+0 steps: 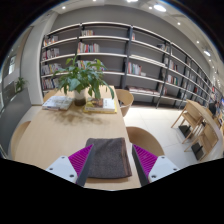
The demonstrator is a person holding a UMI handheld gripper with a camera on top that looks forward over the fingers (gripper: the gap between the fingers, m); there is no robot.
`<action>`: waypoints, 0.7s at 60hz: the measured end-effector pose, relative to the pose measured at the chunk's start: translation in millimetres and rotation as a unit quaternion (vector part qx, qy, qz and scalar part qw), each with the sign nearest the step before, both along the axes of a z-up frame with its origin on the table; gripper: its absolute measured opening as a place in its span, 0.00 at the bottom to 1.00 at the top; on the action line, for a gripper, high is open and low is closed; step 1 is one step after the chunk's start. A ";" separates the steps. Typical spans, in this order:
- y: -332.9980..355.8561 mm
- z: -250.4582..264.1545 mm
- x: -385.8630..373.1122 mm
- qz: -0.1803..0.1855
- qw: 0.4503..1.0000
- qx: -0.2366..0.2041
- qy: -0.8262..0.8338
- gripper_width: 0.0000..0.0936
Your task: Fold towel
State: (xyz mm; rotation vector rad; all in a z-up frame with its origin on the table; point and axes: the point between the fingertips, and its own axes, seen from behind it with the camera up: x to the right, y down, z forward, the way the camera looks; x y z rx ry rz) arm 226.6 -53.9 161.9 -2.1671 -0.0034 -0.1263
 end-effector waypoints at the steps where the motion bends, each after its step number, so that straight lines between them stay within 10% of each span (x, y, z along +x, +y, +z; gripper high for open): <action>1: -4.7 8.4 -3.2 0.000 1.000 0.006 0.000 0.82; 16: -93.8 92.7 -74.7 0.027 0.996 0.081 0.041 0.84; 42: -203.1 89.3 -134.1 0.032 0.996 0.067 0.045 0.83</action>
